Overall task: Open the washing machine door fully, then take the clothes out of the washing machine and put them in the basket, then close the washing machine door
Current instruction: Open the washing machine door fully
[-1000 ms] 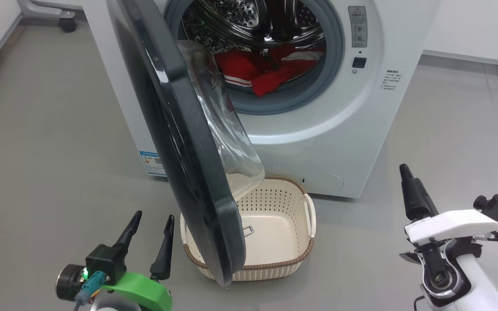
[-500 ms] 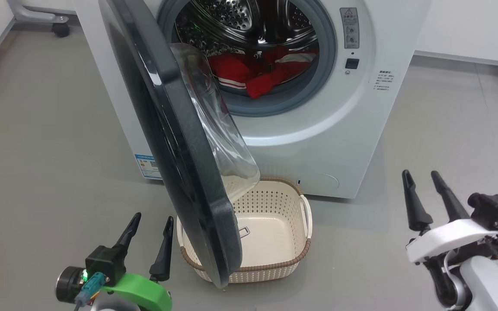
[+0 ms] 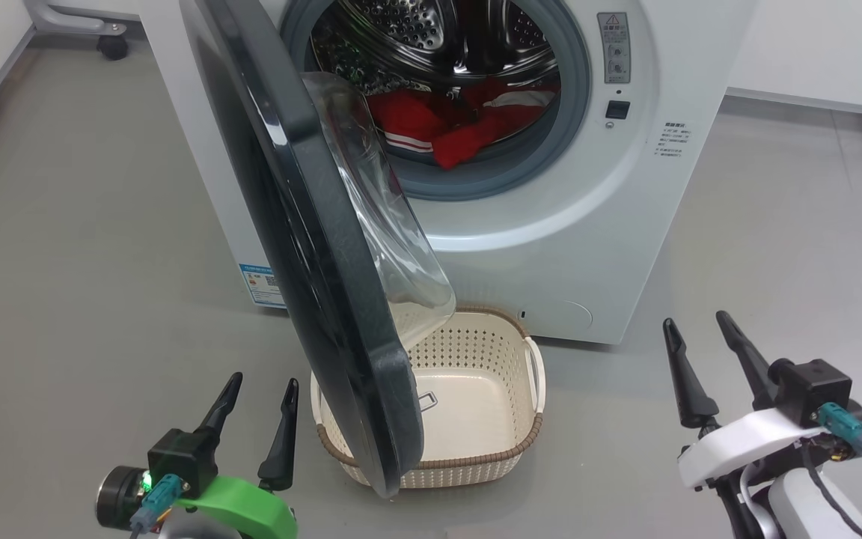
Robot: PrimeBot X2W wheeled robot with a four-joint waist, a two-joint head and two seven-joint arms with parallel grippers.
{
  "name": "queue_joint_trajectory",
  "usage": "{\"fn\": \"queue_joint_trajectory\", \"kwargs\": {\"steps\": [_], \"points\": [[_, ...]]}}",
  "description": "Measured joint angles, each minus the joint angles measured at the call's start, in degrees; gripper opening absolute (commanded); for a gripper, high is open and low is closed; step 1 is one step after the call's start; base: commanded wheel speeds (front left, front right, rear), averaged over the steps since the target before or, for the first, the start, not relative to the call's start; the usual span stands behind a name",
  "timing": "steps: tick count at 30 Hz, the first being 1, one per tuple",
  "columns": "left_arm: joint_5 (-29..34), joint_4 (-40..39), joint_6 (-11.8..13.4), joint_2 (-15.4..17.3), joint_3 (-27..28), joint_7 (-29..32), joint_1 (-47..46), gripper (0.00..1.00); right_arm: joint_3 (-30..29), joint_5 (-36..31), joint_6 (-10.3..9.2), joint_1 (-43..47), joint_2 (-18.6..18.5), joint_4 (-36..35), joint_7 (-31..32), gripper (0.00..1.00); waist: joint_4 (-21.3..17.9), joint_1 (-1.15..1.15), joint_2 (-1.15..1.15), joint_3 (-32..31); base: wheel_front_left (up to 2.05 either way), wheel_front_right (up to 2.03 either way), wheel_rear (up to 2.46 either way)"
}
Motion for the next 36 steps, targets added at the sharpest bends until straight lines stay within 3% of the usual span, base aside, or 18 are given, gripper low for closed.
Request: {"fn": "queue_joint_trajectory", "kwargs": {"steps": [18,30,31,33,36], "points": [[-0.45,0.93,0.08,-0.01,-0.15,0.0,0.43,1.0,-1.74,-3.23,-0.62,3.91,4.57,1.25,0.0,1.0,0.84,0.0,0.0,-0.68,0.0,0.0,0.0],[-0.6,1.26,0.37,-0.01,-0.21,0.0,0.96,1.0,-3.03,-5.55,0.4,4.92,6.31,1.63,0.0,1.0,0.78,0.0,0.0,-0.9,0.0,0.0,0.0],[-0.6,1.29,0.37,-0.01,-0.21,0.0,0.96,0.53,-3.2,-5.58,0.45,5.0,6.39,1.63,0.0,1.0,0.78,0.0,0.0,-0.9,0.0,0.0,0.0],[-0.6,1.32,0.37,-0.01,-0.23,0.0,0.97,0.0,-3.49,-5.76,0.47,5.0,6.5,1.64,0.0,1.0,0.79,0.0,0.0,-0.89,0.0,0.0,0.0],[-0.87,1.44,0.37,-0.01,-0.36,0.22,1.0,0.0,-3.85,-6.17,0.93,5.0,6.73,1.66,0.0,1.0,0.85,0.0,0.0,-0.86,0.0,0.0,0.0]]}}
